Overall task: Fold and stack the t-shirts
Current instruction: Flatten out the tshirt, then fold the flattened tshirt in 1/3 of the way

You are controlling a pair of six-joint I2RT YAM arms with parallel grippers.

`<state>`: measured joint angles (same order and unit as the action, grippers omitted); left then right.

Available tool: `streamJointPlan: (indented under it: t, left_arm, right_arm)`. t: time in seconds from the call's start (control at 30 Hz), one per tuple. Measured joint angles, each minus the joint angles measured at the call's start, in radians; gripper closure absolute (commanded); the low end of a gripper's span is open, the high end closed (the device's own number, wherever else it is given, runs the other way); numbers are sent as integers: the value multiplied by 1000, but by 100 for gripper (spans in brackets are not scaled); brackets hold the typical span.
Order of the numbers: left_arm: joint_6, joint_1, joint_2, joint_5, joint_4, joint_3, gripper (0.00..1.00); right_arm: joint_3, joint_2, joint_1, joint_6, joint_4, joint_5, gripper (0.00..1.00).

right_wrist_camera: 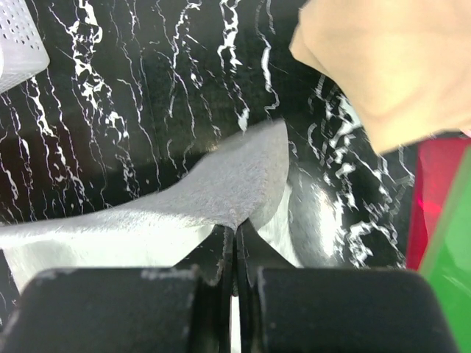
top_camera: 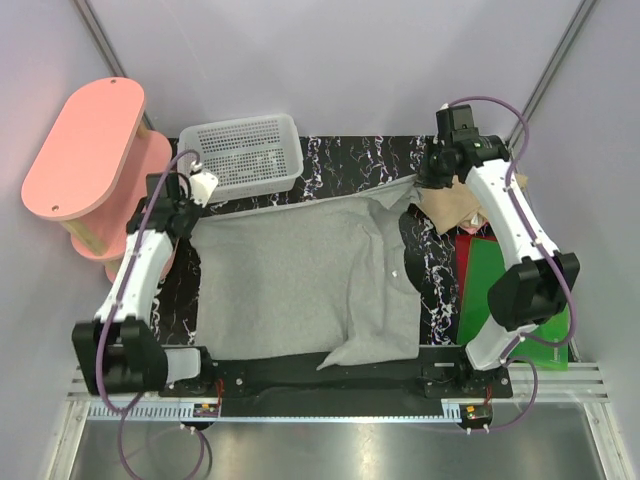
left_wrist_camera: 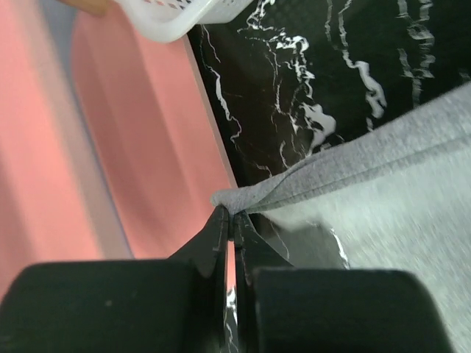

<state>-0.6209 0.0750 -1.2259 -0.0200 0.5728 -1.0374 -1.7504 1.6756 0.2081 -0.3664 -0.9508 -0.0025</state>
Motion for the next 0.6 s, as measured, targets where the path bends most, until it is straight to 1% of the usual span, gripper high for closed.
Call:
streamJointPlan:
  t: [0.13,0.2,0.4,0.47,0.6]
  left_arm:
    - [-16,-2,-180,-52,-93,-37,100]
    - [-30,-2,-221,-74,-129,-40,100]
    - [-61,-4,-249,-111,-184,-51,100]
    - [-67,-4,-245,-117,-197,-51,100]
    - [-82,-4,-217,-125,-212,-42,100]
  right_arm:
    - [-13,53,0,0,20,-18,100]
    - [-13,61,0,1,23,-19,100]
    - [3,65,0,3,42,-26,100]
    - [42,52,0,3,60,-39,100]
    - [201,-23,0,-2,90,-71,100]
